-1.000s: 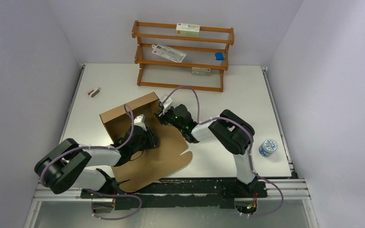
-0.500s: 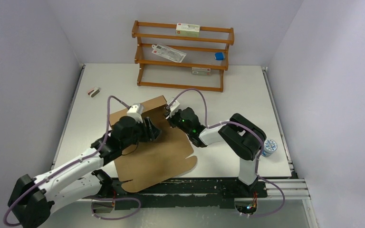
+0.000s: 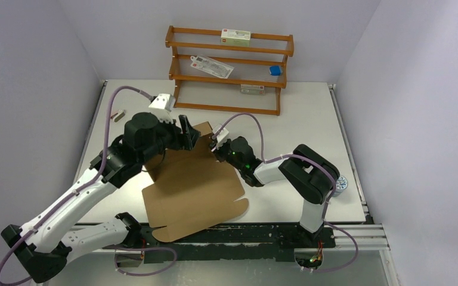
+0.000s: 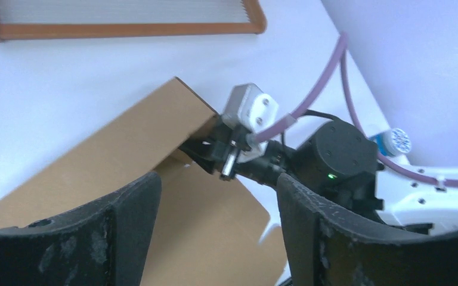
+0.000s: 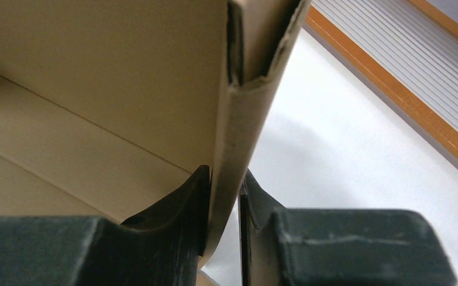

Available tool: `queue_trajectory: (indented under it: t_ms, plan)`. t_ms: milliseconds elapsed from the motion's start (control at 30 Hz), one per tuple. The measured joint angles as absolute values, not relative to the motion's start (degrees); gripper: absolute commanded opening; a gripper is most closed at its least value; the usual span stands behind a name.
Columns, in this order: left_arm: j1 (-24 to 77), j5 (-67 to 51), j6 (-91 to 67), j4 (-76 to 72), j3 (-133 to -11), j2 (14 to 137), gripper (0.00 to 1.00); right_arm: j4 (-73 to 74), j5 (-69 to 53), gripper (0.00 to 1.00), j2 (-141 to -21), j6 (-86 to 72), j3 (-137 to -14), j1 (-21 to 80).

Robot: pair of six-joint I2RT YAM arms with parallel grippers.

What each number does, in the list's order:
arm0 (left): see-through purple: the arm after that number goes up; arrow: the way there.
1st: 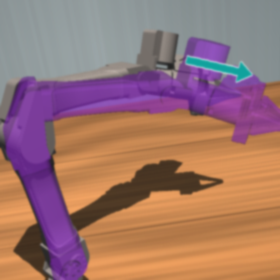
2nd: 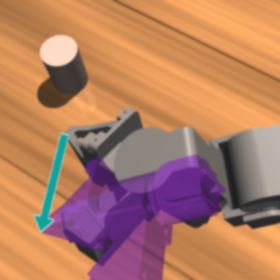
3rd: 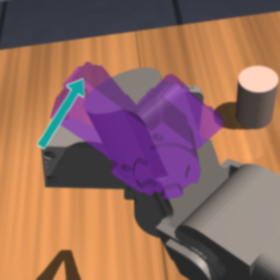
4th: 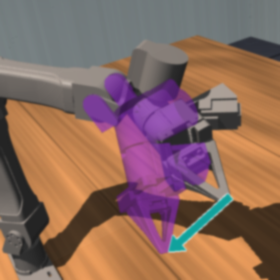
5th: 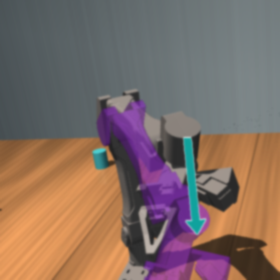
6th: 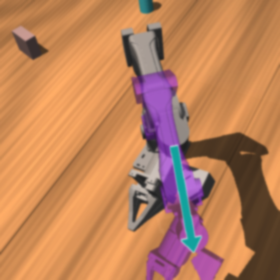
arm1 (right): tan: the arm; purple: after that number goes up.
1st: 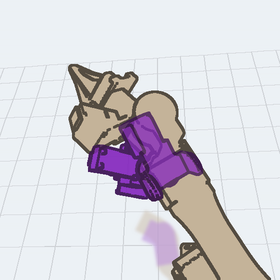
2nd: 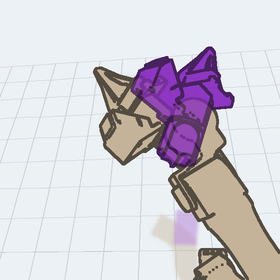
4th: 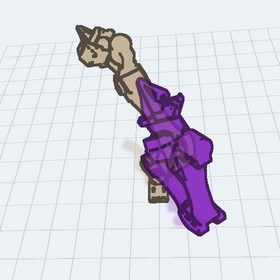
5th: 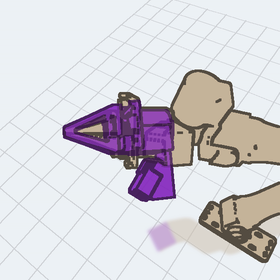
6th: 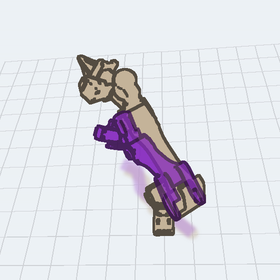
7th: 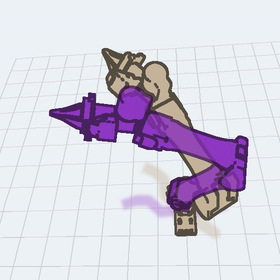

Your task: Fold the paper box

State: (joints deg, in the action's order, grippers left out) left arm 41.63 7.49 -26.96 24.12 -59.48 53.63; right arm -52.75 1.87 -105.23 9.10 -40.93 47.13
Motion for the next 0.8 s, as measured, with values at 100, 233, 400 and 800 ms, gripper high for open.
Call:
queue_trajectory:
  t_ms: [100, 233, 400, 800]
  plan:
    - [40.0, 9.0, -24.6, 25.6, -62.8, 57.0, 0.79, -52.6, 1.1, 0.22, -104.6, 9.1, -40.6, 47.0]
    - [33.8, 7.0, -22.2, 25.7, -66.5, 64.1, 0.79, -52.4, 0.2, 0.22, -104.1, 9.1, -40.3, 46.7]
    - [29.5, 4.0, -19.7, 27.4, -70.7, 73.6, 0.79, -52.4, -0.9, 0.22, -103.9, 9.1, -40.3, 46.5]
    - [28.9, -2.7, -14.1, 29.2, -78.2, 87.3, 0.75, -54.9, -1.6, 0.21, -103.9, 7.4, -38.9, 46.2]
